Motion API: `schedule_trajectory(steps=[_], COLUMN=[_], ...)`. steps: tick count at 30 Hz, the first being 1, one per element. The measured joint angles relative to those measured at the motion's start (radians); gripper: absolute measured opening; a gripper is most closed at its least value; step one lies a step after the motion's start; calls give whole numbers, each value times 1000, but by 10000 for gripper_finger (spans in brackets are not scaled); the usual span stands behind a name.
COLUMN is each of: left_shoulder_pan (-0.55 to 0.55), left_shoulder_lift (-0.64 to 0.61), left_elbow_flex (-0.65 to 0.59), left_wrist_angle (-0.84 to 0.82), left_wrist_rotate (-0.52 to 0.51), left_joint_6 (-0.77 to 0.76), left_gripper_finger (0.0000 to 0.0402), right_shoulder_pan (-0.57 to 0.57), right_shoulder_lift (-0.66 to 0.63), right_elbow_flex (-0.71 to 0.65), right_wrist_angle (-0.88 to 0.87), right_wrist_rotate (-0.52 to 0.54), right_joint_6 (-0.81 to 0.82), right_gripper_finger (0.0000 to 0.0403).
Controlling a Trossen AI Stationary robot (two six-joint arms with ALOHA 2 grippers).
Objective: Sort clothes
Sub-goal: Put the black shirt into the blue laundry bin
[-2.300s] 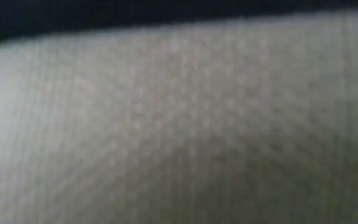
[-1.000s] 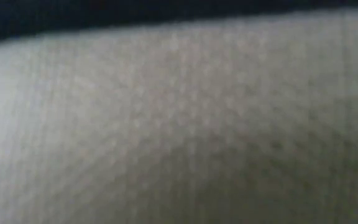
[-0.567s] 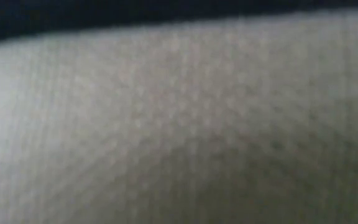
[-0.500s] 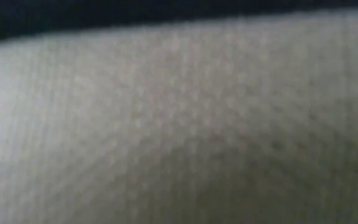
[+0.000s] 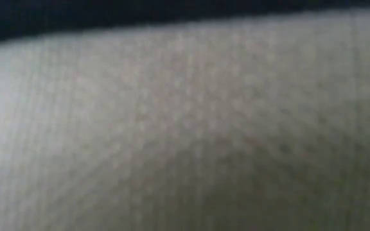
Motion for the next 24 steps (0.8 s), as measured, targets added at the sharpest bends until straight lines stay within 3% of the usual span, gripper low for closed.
schedule_trajectory(steps=[8,16,24], left_shoulder_pan=[0,0,0], left_shoulder_lift=[0,0,0], left_elbow_flex=[0,0,0], left_wrist_angle=[0,0,-1], left_wrist_rotate=[-1,-3,-3], left_joint_6=[-3,-19,-19], left_gripper_finger=[130,130,130], right_shoulder_pan=[-63,-86,-40], right_shoulder_lift=[0,0,0], right_elbow_flex=[-16,-20,-37], right_wrist_angle=[-19,-23,-67], right_wrist_rotate=[138,242,529], right_joint_6=[40,-111,-211], right_gripper_finger=[12,12,12])
